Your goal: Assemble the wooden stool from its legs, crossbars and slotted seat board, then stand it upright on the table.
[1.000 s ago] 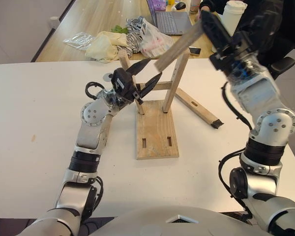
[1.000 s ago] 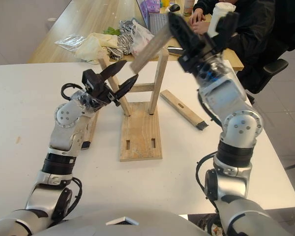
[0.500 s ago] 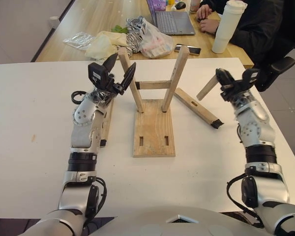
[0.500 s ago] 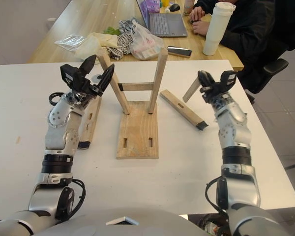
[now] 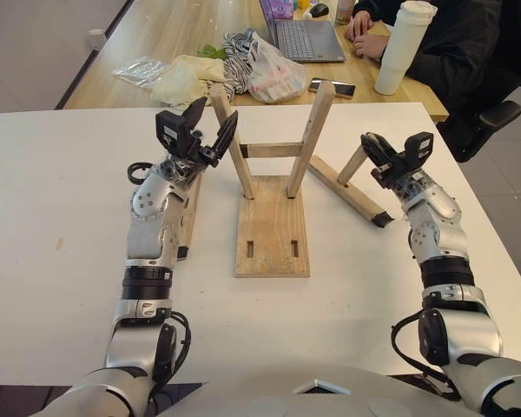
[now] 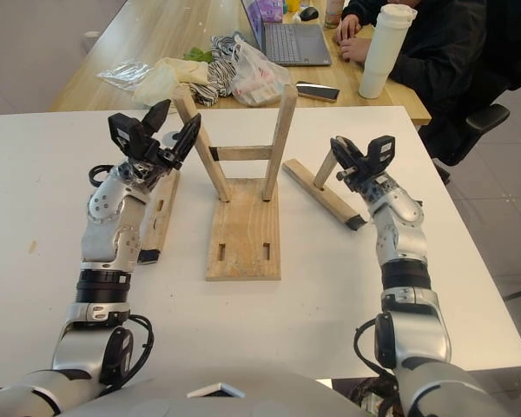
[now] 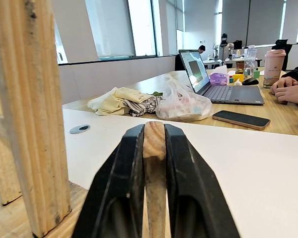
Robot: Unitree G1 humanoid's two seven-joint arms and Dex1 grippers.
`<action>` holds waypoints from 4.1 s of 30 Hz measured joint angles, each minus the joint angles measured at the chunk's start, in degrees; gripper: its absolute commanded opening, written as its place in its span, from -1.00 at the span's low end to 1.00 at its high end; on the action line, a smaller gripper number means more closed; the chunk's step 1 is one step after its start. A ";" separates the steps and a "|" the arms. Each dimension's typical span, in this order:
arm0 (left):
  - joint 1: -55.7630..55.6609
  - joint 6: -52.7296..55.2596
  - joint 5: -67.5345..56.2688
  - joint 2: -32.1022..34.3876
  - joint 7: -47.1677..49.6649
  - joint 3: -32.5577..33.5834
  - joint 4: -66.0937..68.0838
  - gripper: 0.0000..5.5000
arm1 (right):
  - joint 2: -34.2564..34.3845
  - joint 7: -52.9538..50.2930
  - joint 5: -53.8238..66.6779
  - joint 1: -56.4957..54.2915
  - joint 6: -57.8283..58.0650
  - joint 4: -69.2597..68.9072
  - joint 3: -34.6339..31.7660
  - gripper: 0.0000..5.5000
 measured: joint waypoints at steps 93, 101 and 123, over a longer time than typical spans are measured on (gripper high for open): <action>-17.88 47.34 -54.14 -10.70 -6.07 6.22 -9.19 0.43 | -15.12 -15.97 53.95 -1.85 62.73 -57.22 -8.66 -0.27; -17.88 48.01 -56.36 -10.78 -6.07 7.14 -8.88 0.05 | -15.19 -17.07 55.51 -1.30 61.63 -57.20 -7.60 -0.27; -14.32 40.68 -42.77 -6.61 -17.93 4.67 -5.01 -0.24 | -15.81 -13.52 44.86 3.83 57.52 -55.97 -2.73 0.23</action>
